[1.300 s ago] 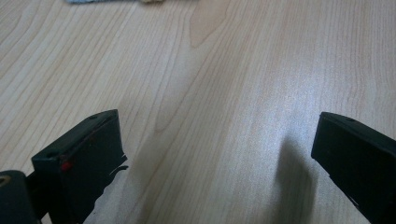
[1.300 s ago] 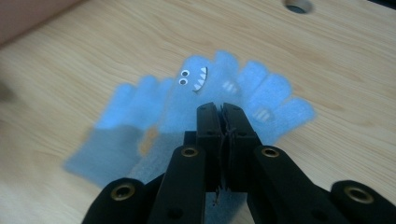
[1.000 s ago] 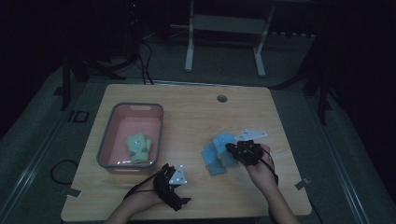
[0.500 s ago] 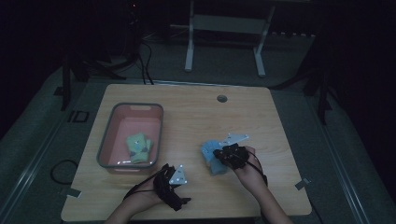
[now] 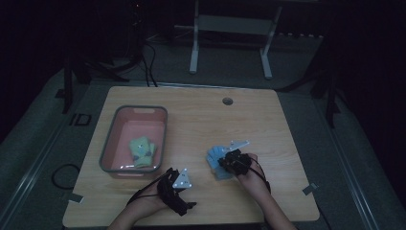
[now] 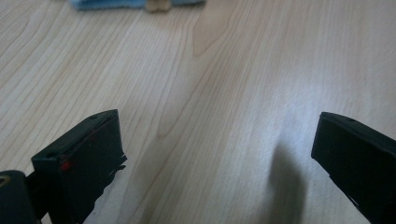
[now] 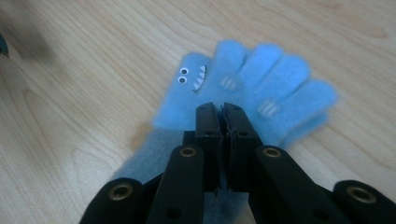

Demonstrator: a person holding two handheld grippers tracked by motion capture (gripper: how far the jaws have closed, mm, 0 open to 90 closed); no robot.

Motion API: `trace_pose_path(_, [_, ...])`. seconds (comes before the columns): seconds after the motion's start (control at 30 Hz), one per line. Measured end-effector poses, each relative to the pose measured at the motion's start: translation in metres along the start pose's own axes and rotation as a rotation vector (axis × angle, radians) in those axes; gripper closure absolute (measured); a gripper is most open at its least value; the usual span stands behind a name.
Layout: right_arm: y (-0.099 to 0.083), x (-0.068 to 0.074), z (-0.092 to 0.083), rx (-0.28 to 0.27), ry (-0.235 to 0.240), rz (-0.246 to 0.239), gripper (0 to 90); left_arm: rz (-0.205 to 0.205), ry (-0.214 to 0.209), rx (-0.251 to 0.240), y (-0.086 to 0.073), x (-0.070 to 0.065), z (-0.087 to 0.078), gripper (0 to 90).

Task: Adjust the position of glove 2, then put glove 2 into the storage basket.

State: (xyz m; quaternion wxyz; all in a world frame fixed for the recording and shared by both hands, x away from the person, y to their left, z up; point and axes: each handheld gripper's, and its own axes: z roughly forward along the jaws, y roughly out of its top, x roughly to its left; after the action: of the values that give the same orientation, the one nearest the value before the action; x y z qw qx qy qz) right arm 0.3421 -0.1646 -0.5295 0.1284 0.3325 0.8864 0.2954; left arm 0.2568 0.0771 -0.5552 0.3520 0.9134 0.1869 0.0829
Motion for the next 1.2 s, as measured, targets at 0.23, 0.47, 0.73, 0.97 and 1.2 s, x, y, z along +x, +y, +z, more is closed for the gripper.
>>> trace_pose_path(0.23, [-0.003,0.001,0.003,-0.002,0.006,0.017,82.3,0.015,0.004,0.014,0.000,-0.001,0.001,2.5])
trace_pose_path(0.47, [-0.003,-0.001,-0.011,-0.047,0.017,0.021,63.9,0.000,0.004,0.017,0.000,0.000,0.002,2.5])
trace_pose_path(0.73, [-0.009,-0.012,-0.019,-0.078,0.064,0.067,28.1,0.015,0.018,0.016,0.004,-0.006,0.005,2.6])
trace_pose_path(0.97, [-0.015,-0.019,-0.023,-0.119,0.098,0.051,16.4,-0.024,-0.009,-0.019,0.006,-0.006,0.007,5.0])
trace_pose_path(1.2, [-0.018,-0.026,-0.032,-0.131,0.014,-0.036,14.2,-0.030,0.032,0.029,0.019,-0.008,0.007,5.0])
